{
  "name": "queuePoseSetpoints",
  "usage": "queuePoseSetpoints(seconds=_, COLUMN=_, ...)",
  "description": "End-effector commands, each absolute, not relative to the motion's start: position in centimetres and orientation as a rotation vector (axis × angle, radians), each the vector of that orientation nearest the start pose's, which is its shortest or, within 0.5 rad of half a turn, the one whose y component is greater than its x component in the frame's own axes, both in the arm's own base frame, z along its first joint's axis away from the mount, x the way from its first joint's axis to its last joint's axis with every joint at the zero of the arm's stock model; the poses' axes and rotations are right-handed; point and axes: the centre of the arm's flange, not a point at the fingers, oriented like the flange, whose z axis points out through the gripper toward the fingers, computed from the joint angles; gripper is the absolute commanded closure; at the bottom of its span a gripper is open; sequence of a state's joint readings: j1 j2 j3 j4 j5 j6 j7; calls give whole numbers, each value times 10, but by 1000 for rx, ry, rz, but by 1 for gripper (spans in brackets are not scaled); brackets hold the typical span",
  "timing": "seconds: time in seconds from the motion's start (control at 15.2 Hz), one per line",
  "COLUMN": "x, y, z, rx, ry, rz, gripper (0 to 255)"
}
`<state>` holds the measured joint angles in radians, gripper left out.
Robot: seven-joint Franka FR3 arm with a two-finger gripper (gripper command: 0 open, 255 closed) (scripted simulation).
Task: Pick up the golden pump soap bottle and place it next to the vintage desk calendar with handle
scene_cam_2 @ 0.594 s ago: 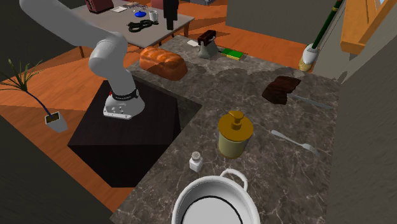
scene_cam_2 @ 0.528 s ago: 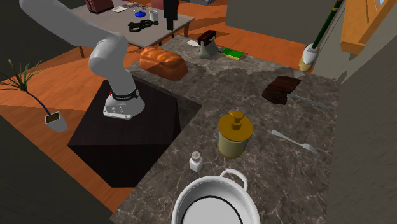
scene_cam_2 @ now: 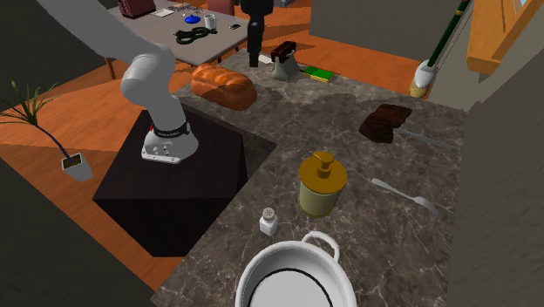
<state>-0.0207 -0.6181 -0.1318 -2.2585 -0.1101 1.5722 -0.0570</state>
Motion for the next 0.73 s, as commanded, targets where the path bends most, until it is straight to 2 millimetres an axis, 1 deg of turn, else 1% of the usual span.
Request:
queuePoseSetpoints(seconds=0.0, x=363, y=-97, z=568, rx=-3167, ry=94, rz=121, gripper=0)
queuePoseSetpoints(seconds=0.66, x=442, y=-189, z=514, rx=-3172, ry=58, rz=139, gripper=0)
